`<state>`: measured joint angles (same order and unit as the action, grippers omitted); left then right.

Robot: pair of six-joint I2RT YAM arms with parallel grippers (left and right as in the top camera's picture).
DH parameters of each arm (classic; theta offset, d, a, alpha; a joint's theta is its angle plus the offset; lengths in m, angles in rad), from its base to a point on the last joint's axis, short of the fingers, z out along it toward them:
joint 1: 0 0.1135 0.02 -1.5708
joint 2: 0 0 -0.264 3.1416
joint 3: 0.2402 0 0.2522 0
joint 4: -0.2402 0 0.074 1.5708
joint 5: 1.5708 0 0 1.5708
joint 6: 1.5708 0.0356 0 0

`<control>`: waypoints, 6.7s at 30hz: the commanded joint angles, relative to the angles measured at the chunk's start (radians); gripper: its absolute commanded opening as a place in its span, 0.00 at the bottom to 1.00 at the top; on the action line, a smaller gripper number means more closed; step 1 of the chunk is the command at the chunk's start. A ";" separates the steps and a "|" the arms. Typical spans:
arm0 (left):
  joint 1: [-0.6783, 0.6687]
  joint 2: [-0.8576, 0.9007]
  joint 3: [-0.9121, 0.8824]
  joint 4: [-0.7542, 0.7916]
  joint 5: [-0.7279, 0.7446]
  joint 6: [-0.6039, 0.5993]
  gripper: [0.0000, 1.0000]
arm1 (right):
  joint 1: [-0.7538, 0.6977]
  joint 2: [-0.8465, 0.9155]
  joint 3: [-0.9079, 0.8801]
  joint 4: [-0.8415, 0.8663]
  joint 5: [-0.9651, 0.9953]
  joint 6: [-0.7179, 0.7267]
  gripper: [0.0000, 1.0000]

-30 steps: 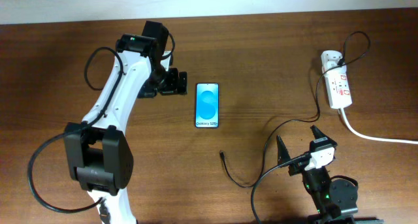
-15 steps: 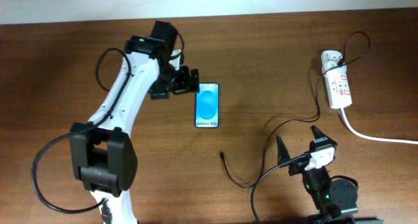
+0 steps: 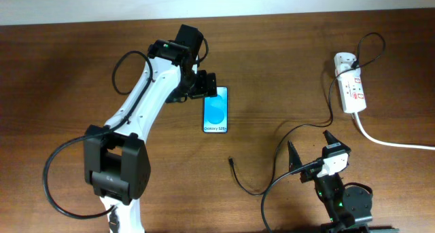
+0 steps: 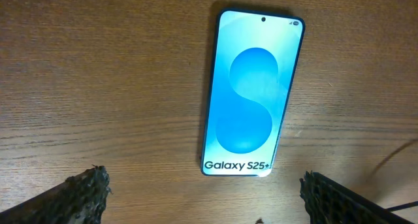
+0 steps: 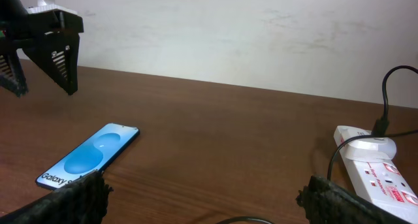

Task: Plug charger to phone and switch on socket
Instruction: 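Lower the left gripper onto the phone's top edge, then close the left gripper on the phone's top end, then lift the phone with the left gripper and hold it upright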

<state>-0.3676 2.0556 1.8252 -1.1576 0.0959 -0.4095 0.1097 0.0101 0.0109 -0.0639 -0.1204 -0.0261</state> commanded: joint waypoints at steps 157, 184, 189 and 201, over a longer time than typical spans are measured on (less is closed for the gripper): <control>-0.162 0.301 0.008 0.183 -0.156 -0.071 0.84 | -0.007 -0.006 -0.005 -0.006 0.002 0.007 0.98; -0.138 0.190 0.022 0.150 -0.156 -0.068 0.79 | -0.007 -0.006 -0.005 -0.006 0.002 0.007 0.98; -0.137 0.127 0.022 0.138 -0.156 -0.068 0.80 | -0.007 -0.006 -0.005 -0.006 0.002 0.007 0.99; 0.033 0.014 0.022 0.093 0.538 -0.047 0.79 | -0.007 -0.006 -0.005 -0.006 0.002 0.007 0.98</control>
<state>-0.3988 2.1220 1.8370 -1.0637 0.3321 -0.4866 0.1097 0.0101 0.0109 -0.0639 -0.1200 -0.0257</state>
